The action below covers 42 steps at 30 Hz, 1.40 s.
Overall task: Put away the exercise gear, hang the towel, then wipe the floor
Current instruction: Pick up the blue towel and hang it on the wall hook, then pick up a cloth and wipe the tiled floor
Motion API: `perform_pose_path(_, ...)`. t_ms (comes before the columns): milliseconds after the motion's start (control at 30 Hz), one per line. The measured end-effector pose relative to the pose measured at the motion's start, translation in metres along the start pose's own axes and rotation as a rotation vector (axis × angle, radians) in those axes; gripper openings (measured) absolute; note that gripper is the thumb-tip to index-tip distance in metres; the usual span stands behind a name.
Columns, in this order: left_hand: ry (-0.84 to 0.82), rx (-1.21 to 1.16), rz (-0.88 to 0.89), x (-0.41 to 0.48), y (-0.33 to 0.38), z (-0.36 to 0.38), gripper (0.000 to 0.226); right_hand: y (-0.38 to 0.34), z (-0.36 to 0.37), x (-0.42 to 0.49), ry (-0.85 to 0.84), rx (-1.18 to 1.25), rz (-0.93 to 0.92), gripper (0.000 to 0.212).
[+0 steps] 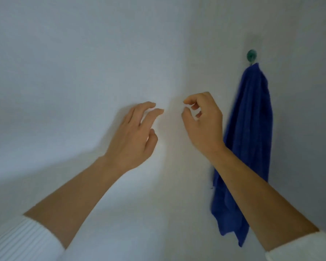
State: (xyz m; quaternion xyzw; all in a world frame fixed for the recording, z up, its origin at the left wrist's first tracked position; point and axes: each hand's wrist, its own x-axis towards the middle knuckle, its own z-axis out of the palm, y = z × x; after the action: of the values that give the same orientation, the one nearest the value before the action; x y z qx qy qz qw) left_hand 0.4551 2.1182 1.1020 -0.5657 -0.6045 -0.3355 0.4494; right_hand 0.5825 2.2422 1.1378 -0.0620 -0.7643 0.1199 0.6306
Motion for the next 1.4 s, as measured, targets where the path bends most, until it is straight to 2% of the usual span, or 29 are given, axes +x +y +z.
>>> perform_pose_path(200,-0.169,0.226,-0.244,-0.113,-0.040,-0.089,0.046,-0.065,0.080,-0.071,-0.214,0.176,-0.065,0.013)
perform_pose_path(333,-0.307,0.393,-0.460,-0.192,-0.064,-0.159,0.047,-0.124,0.135,-0.127,-0.381,0.288,-0.023,0.015)
perform_pose_path(400,-0.358,0.452,-0.582,-0.230,-0.071,-0.198,0.046,-0.159,0.162,-0.158,-0.495,0.326,0.022,0.017)
perform_pose_path(500,-0.399,0.548,-0.704,-0.279,-0.082,-0.264,0.044,-0.221,0.200,-0.199,-0.682,0.338,-0.014,0.024)
perform_pose_path(700,-0.422,0.734,-0.850,-0.372,-0.103,-0.426,0.043,-0.393,0.257,-0.257,-0.866,0.405,-0.091,0.034)
perform_pose_path(867,-0.509,0.884,-0.962,-0.455,-0.112,-0.585,0.043,-0.556,0.299,-0.320,-1.044,0.472,-0.156,0.040)
perform_pose_path(1133,-0.434,1.030,-1.359,-0.569,-0.098,-0.803,0.042,-0.802,0.349,-0.412,-1.265,0.677,-0.333,0.043)
perform_pose_path(1400,-0.368,1.194,-1.645,-0.660,-0.095,-0.965,0.042,-1.007,0.405,-0.481,-1.457,0.781,-0.556,0.051)
